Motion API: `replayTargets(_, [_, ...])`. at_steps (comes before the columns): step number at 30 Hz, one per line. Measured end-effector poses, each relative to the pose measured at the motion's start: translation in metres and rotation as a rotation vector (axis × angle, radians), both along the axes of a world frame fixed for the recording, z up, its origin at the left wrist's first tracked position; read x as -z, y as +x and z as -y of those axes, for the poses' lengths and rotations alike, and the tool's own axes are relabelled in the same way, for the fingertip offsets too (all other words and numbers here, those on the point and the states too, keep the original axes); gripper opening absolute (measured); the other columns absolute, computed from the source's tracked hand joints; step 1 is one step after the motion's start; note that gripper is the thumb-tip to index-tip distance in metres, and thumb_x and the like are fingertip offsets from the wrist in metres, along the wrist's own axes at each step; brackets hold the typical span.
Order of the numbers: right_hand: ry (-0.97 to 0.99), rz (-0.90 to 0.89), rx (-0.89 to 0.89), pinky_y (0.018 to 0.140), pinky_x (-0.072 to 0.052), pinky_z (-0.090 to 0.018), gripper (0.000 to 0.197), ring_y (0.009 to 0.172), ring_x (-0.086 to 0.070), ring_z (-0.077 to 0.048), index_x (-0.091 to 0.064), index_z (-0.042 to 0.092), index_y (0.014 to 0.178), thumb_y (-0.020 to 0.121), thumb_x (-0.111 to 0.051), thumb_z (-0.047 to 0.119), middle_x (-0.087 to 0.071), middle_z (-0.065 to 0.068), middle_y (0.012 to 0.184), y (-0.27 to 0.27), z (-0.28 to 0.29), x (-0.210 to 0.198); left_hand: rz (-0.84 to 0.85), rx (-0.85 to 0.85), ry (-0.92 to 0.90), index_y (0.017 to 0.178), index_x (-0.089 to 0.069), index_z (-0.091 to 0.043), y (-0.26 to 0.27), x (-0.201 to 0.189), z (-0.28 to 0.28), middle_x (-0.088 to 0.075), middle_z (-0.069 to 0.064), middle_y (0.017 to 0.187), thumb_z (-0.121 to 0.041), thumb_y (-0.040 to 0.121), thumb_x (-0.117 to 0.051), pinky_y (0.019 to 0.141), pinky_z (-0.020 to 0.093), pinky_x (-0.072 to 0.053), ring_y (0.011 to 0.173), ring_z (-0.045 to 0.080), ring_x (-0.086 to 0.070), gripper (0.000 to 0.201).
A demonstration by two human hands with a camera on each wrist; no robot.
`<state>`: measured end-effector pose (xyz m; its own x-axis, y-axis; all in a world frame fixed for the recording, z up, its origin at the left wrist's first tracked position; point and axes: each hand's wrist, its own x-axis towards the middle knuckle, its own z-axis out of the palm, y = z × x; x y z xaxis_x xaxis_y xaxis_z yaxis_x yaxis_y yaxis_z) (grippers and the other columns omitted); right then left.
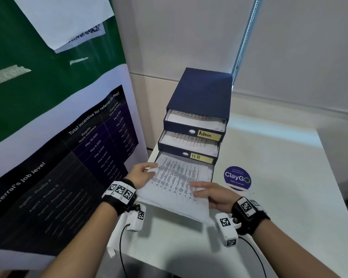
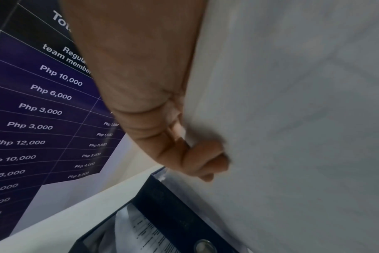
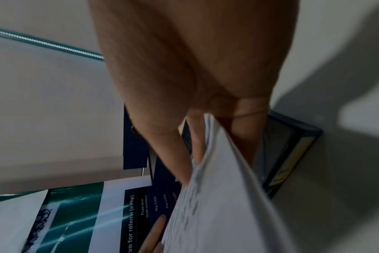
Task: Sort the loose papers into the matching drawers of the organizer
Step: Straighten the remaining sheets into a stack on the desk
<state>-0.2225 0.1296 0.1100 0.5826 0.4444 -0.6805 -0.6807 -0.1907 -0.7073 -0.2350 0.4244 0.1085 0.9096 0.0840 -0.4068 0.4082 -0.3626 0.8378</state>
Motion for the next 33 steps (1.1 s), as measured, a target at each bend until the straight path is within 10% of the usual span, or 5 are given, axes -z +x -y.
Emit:
replayTargets(3, [-0.004, 0.064, 0.081, 0.074, -0.058, -0.024, 0.035, 0.095, -0.071, -0.019, -0.067, 0.003, 0.120, 0.088, -0.062, -0.009, -0.069, -0.010, 0.115, 0.008, 0.001, 0.010, -0.070, -0.087, -0.002, 0.114, -0.068, -0.024, 0.009, 0.003, 0.004, -0.057, -0.001, 0.071, -0.022, 0.095, -0.063, 0.050, 0.019, -0.041, 0.053, 0.011, -0.047, 0.020])
replayTargets(7, [-0.161, 0.214, 0.287, 0.084, -0.056, -0.032, 0.025, 0.090, -0.070, -0.023, -0.075, 0.009, 0.108, 0.087, -0.065, -0.002, -0.072, -0.016, 0.111, 0.047, 0.001, 0.024, -0.262, -0.049, -0.036, 0.111, -0.069, -0.016, 0.022, 0.003, 0.016, -0.062, 0.008, 0.071, -0.013, 0.093, -0.065, 0.035, 0.017, -0.039, 0.046, 0.012, -0.053, 0.018])
replayTargets(16, [-0.105, -0.016, 0.237, 0.059, -0.060, -0.023, 0.020, 0.063, -0.068, -0.018, -0.067, -0.005, 0.108, 0.089, -0.063, -0.007, -0.071, -0.021, 0.090, 0.071, 0.009, 0.030, -0.103, -0.349, -0.032, 0.105, -0.070, -0.001, 0.086, 0.041, 0.048, -0.063, 0.007, 0.051, 0.002, 0.084, -0.068, 0.056, 0.025, -0.055, 0.043, 0.017, -0.059, 0.021])
replayTargets(23, [-0.146, -0.037, 0.289, 0.061, -0.062, -0.030, 0.028, 0.057, -0.067, -0.017, -0.055, -0.009, 0.122, 0.096, -0.057, 0.001, -0.069, -0.025, 0.098, 0.099, -0.004, 0.041, -0.167, -0.392, 0.138, 0.104, -0.070, -0.004, 0.117, 0.061, 0.060, -0.071, 0.009, 0.100, -0.006, 0.077, -0.077, 0.094, 0.033, -0.054, 0.097, 0.027, -0.067, 0.028])
replayTargets(33, [-0.411, 0.463, -0.369, 0.051, -0.050, -0.021, 0.019, 0.064, -0.067, -0.015, -0.069, 0.016, 0.112, 0.097, -0.061, 0.024, -0.077, -0.007, 0.087, 0.102, 0.013, -0.018, 0.212, -0.522, 0.316, 0.102, -0.072, -0.020, 0.050, 0.037, 0.029, -0.067, 0.002, 0.095, -0.012, 0.087, -0.067, 0.080, 0.028, -0.052, 0.077, 0.014, -0.062, 0.018])
